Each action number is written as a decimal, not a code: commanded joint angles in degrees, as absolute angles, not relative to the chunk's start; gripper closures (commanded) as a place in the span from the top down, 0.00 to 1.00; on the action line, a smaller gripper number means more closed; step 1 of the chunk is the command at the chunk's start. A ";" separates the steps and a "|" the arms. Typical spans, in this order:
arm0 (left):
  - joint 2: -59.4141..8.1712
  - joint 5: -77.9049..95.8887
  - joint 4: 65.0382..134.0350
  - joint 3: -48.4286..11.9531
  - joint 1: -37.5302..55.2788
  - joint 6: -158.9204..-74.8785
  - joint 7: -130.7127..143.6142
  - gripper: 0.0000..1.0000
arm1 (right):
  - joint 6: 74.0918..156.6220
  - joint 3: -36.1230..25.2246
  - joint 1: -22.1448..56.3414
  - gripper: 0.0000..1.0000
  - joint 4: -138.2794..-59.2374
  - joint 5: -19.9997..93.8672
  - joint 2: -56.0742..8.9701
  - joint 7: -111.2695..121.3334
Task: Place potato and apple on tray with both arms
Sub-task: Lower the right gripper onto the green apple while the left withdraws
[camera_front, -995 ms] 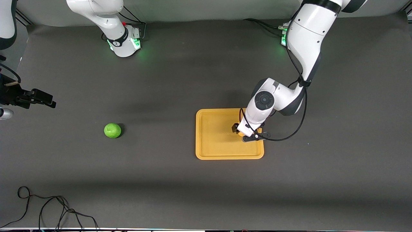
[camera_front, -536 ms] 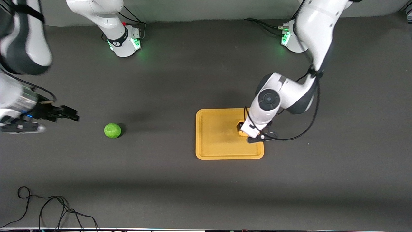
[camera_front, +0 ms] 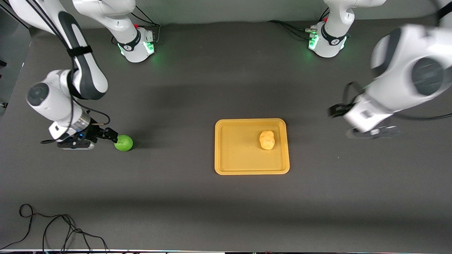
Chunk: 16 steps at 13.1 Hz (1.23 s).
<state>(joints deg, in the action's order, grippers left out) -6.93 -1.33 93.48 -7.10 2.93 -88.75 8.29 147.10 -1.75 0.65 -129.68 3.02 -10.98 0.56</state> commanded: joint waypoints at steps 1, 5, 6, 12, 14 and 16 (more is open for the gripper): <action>-4.32 -0.53 92.20 -7.65 -4.28 -85.00 -2.25 0.96 | 152.47 -1.93 1.75 1.00 -129.20 3.87 -15.80 -0.08; -1.68 -0.53 92.02 -7.56 -9.57 -82.97 -7.02 0.96 | 155.99 -1.93 2.81 1.00 -129.55 3.96 -18.80 -0.35; -1.58 -0.61 92.02 -7.47 -9.58 -82.97 -7.64 0.96 | 157.05 -1.85 2.81 1.00 -129.72 3.87 -19.50 -0.35; -1.58 -0.53 91.41 -7.12 -9.49 -83.06 -7.56 0.96 | 156.54 -1.93 2.73 1.00 -130.52 3.87 -20.57 0.53; -1.58 -0.53 91.32 -7.12 -9.49 -83.14 -6.95 0.96 | 154.09 -1.93 2.72 1.00 -130.43 3.87 -20.57 0.61; -1.58 -0.53 91.75 -7.21 -9.40 -84.10 -7.03 0.95 | 151.80 -2.02 2.64 0.81 -130.34 3.87 -20.39 0.70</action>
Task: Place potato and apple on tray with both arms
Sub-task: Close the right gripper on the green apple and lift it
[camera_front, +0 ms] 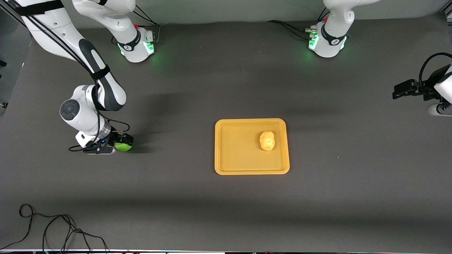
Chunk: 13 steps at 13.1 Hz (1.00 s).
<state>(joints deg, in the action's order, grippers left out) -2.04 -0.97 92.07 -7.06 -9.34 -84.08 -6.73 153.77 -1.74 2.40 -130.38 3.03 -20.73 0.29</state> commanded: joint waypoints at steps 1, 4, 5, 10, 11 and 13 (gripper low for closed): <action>-1.58 -0.53 91.93 -7.21 -9.32 -84.29 -6.94 0.93 | 150.92 -2.02 2.46 0.68 -130.25 3.87 -20.30 1.05; -1.58 -0.44 92.20 -4.94 -7.22 -85.95 -6.86 0.95 | 147.68 -2.28 2.37 0.52 -128.42 3.87 -17.25 1.67; -1.58 -0.53 92.02 -2.66 -4.60 -86.48 -6.86 0.98 | 142.87 -2.29 2.55 0.51 -126.23 3.35 -14.96 1.50; -1.32 -0.53 91.23 -1.49 -3.51 -86.22 -6.77 0.97 | 108.59 -2.20 2.81 0.50 -99.54 1.51 -12.74 0.88; -1.32 -0.53 91.23 -1.49 -3.60 -86.31 -6.94 0.97 | 106.72 -1.76 3.42 0.50 -96.01 1.23 -12.92 0.70; -1.67 -0.53 91.49 -1.49 -3.78 -86.57 -7.12 0.98 | 106.26 -1.85 9.72 0.49 -91.43 0.97 -14.14 -5.23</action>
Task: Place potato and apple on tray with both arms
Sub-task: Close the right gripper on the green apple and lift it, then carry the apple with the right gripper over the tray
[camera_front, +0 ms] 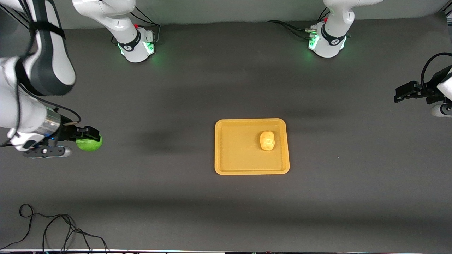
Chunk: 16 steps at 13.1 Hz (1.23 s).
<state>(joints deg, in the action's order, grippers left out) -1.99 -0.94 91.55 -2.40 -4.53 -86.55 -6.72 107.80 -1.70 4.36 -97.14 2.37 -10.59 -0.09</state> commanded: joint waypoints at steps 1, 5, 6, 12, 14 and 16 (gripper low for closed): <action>-1.67 -0.53 91.76 -1.41 -3.87 -86.83 -7.12 0.98 | 106.09 -1.85 13.41 0.49 -89.32 0.88 -15.37 -10.49; -1.15 -0.53 91.76 -1.32 -3.87 -86.05 -7.21 0.98 | 104.77 -1.93 27.92 0.47 -76.15 0.88 -25.72 -35.09; -1.14 -0.53 91.67 -1.23 -3.95 -85.96 -7.47 0.98 | 104.68 -1.93 31.34 0.46 -71.94 0.88 -29.67 -41.42; 0.09 -0.44 91.50 -1.14 -3.96 -85.43 -7.65 0.98 | 113.87 -2.20 46.13 0.42 -51.94 -3.07 -53.85 -66.52; 0.17 -0.70 91.14 -1.58 -3.61 -85.34 -7.12 0.98 | 121.08 -2.28 47.02 0.42 -51.94 -3.16 -58.86 -66.62; 0.44 -0.79 90.88 -1.67 -3.34 -84.64 -6.77 0.98 | 124.44 -2.29 47.90 0.42 -51.94 -6.05 -62.12 -66.53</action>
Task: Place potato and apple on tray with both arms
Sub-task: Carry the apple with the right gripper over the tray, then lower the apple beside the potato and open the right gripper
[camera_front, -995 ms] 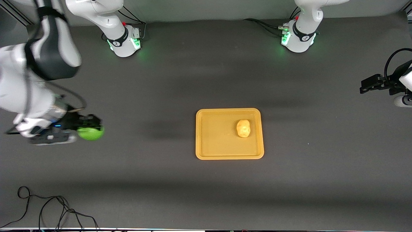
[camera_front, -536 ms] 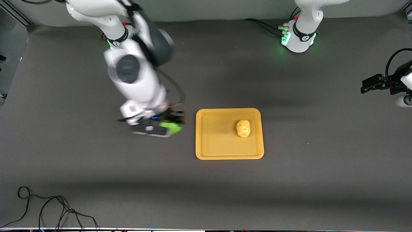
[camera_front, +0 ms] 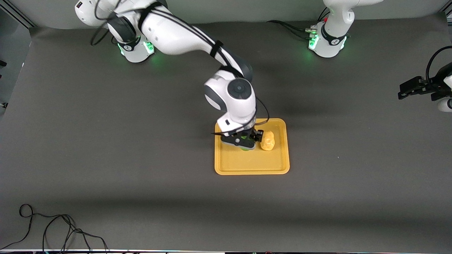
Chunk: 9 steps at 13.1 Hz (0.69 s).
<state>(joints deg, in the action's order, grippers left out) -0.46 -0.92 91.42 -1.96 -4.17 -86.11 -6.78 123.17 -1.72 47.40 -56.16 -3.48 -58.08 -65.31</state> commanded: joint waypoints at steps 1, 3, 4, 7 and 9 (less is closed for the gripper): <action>0.53 -1.14 90.79 -1.93 -3.25 -84.55 -6.59 0.98 | 124.89 -2.20 47.99 0.42 -51.94 -6.67 -63.18 -66.53; 0.53 -1.32 90.88 -2.02 -3.25 -84.46 -6.33 0.98 | 124.89 -2.20 47.99 0.42 -52.03 -7.29 -64.51 -66.01; 0.53 -1.32 90.88 -2.02 -3.16 -84.03 -5.89 0.98 | 124.89 -2.20 47.90 0.42 -52.55 -7.82 -64.42 -65.74; 0.53 -1.32 90.88 -2.02 -3.25 -83.94 -5.89 0.98 | 124.19 -2.20 47.38 0.42 -52.82 -7.74 -64.07 -64.34; 0.53 -1.32 90.88 -2.02 -3.25 -83.94 -5.89 0.98 | 122.97 -2.20 47.02 0.42 -52.82 -7.73 -63.99 -61.19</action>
